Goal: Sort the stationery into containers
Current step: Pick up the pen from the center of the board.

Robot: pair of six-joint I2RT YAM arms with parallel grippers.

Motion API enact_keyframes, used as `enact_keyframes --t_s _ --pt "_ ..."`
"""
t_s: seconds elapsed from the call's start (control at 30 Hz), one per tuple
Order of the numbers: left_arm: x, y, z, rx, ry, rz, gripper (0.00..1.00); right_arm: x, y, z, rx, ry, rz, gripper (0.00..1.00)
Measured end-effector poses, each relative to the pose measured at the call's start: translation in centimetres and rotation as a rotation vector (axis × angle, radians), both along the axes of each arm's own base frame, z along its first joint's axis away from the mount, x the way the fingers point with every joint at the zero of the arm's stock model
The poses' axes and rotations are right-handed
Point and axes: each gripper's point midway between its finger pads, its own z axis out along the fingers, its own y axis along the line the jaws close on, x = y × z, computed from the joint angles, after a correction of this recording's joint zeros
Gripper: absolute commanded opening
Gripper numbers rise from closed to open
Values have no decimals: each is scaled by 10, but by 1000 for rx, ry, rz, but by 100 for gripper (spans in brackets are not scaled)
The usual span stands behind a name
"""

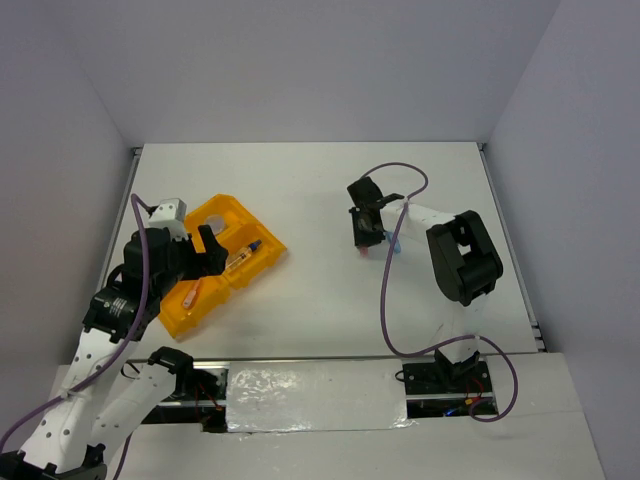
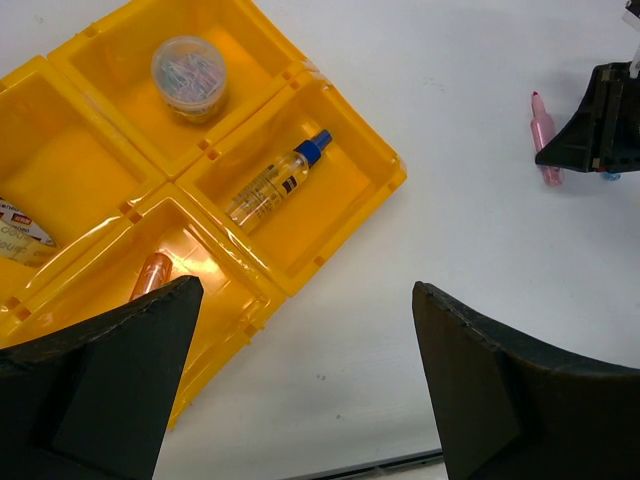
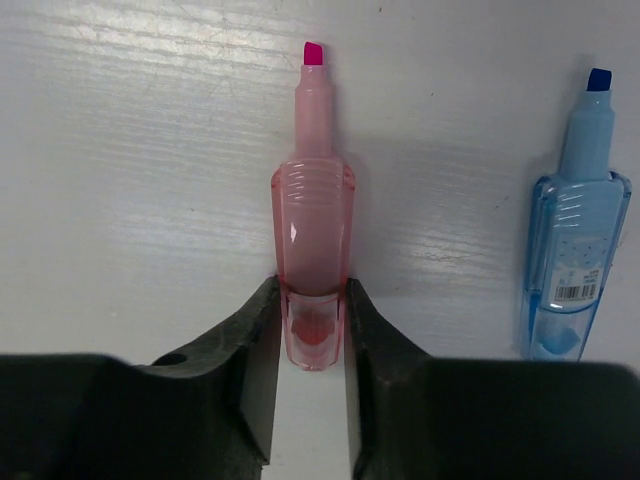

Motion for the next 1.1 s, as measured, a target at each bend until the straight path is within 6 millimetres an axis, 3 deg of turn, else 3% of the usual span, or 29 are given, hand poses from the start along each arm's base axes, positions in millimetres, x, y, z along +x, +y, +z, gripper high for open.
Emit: enact_keyframes --t_s 0.13,0.27,0.37,0.47,0.57,0.63,0.7,0.83,1.0,1.1 --pt "0 -1 1 -4 -4 -4 99 1 1 0 3 -5 5 1" --pt "-1 -8 1 -28 2 -30 99 -3 6 2 19 -48 21 0" --pt "1 -33 16 -151 -37 -114 99 -38 25 12 59 -71 91 0" --pt "4 -63 32 -352 -102 -189 96 -90 73 53 144 -170 252 0" --pt "4 -90 34 -547 -122 -268 96 -134 127 126 341 -334 409 0" --pt "5 -108 30 -618 -90 -312 97 -148 141 170 450 -431 434 0" --pt "4 -126 28 -645 -51 -351 97 -158 144 198 512 -492 429 0" --pt "-8 -156 32 -658 -29 -443 98 -176 149 219 574 -522 439 0" --pt "-18 -176 57 -710 -96 -538 98 -191 156 218 566 -512 460 0" --pt "-18 -181 60 -716 -110 -551 89 -196 161 220 555 -516 469 0"
